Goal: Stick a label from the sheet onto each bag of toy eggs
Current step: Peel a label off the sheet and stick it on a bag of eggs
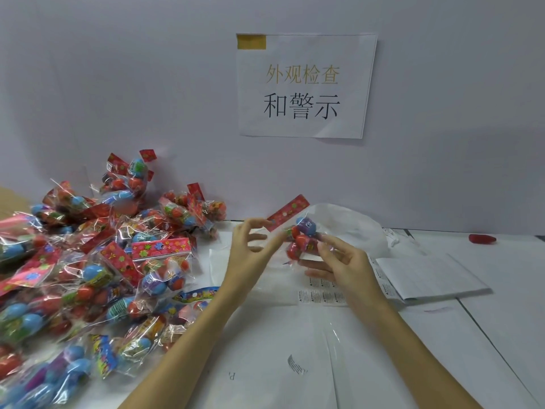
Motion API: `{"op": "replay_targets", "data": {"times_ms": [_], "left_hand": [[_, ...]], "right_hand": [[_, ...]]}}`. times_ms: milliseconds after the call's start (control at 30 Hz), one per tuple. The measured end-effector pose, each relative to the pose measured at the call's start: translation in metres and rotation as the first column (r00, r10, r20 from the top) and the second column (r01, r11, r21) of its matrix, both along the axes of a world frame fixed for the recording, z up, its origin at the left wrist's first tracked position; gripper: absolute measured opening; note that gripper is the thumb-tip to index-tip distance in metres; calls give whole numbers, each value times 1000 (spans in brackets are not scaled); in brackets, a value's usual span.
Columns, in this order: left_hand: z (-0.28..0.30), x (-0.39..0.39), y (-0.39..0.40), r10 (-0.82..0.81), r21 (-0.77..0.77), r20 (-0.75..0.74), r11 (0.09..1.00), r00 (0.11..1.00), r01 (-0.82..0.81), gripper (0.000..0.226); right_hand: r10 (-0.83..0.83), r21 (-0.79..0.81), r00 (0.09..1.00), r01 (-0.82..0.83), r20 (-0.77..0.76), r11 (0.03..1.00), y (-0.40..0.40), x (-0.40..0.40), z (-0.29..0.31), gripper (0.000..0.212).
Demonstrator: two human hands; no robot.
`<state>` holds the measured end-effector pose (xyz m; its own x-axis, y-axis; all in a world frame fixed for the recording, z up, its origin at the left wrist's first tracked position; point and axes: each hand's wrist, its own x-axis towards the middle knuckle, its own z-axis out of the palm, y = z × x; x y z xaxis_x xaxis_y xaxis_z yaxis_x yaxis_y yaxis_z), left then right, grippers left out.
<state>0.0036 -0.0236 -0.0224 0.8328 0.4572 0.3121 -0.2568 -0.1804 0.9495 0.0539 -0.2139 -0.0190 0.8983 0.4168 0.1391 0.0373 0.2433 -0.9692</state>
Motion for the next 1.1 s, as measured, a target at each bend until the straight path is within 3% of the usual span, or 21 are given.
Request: {"op": "replay_targets", "data": {"times_ms": [133,267,367,500,600,700,767,900,1033,1100], "left_hand": [[-3,-2,-11,-229,-67,-27,972,973,227,41],[-1,-2,-11,-196,-25,42,980,980,197,46],[3,-2,-9,-111,-36,131,992,985,117,32],[3,-2,-2,-70,-58,112,995,991,77,19],[4,-2,-3,-13,20,59,1000,998,12,28],[3,-2,-3,-4,108,87,994,996,-5,33],[0,-1,-4,8,227,98,973,995,-30,34],[-5,1,-8,-20,350,106,937,994,-18,32],[-18,2,-4,-59,599,40,801,997,23,19],[-21,1,-4,-100,651,-17,754,995,87,20]], "right_hand": [[87,-6,996,-87,27,996,6,-7,-3,39],[85,-50,995,-88,-55,995,7,-6,-4,35],[47,-177,998,-54,-44,983,5,-4,-6,31],[-64,-467,949,210,309,859,-2,4,-13,27],[62,-590,893,241,445,770,-9,7,-13,41],[309,-813,890,108,336,573,-20,11,-16,67],[380,-875,881,74,282,478,-23,13,-18,67],[341,-852,877,131,338,507,-21,17,-22,34],[317,-835,868,176,381,522,-19,17,-25,25],[289,-816,862,216,417,536,-19,16,-25,24]]}}
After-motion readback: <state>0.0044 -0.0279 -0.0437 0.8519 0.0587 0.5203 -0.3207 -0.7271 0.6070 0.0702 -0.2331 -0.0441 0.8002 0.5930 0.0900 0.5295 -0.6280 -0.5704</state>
